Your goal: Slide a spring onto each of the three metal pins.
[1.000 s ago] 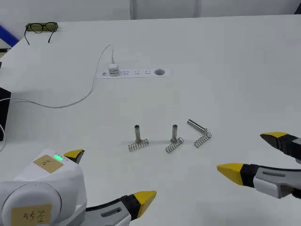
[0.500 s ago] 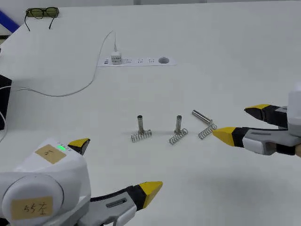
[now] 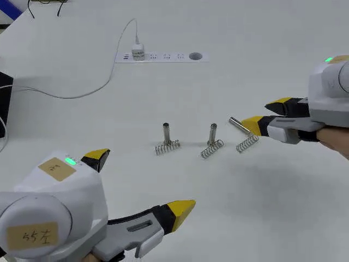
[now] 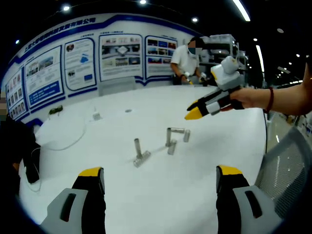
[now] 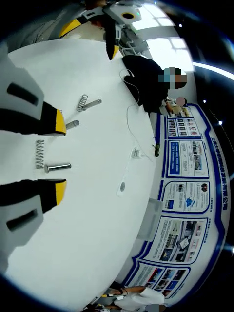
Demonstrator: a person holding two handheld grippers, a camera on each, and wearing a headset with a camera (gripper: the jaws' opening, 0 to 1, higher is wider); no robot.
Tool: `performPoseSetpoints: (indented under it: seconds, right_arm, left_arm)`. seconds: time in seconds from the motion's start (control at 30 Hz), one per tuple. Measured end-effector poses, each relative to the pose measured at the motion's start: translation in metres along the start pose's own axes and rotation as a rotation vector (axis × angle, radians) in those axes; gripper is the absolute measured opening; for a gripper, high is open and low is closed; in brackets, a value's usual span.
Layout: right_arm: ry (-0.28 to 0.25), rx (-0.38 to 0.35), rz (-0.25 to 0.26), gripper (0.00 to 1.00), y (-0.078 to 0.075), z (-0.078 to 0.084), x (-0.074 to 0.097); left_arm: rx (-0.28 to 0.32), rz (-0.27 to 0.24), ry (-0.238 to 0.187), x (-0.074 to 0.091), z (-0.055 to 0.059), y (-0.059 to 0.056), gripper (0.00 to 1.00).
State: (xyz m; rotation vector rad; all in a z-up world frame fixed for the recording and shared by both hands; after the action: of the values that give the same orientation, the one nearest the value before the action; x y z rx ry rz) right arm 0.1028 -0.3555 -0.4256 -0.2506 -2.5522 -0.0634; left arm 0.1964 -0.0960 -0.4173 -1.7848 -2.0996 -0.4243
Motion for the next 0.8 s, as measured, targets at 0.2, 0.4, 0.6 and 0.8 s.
performPoseSetpoints:
  seconds: [0.2, 0.4, 0.6, 0.8]
  right_arm:
    - [0.014, -0.009, -0.009, 0.31, -0.006, 0.002, -0.023]
    - [0.038, -0.011, -0.020, 0.26, -0.011, 0.007, -0.046]
    - [0.063, -0.028, -0.022, 0.21, -0.015, 0.014, -0.065]
    - [0.093, -0.048, -0.015, 0.18, -0.019, 0.021, -0.079]
  left_arm:
    - [0.004, 0.010, -0.004, -0.002, 0.000, -0.001, 0.96]
    - [0.004, 0.016, -0.013, -0.006, -0.001, 0.000, 0.96]
    - [-0.003, 0.022, -0.016, -0.009, -0.001, 0.000, 0.95]
    - [-0.002, 0.021, -0.008, -0.011, 0.000, 0.001, 0.95]
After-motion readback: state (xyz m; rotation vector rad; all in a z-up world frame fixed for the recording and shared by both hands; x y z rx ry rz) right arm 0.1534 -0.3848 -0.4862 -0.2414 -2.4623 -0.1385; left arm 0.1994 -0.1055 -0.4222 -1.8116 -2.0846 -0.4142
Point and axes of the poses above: the centre of the closed fingertips' face, and the gripper's own axes: x roughly backward along the fingers, y roughly to its left, z roughly out of its underside, the point moved 7 cm from there along x, roughly backward along the fingers, and after that the axes turned 1 degree about -z, right-handed, at the moved point
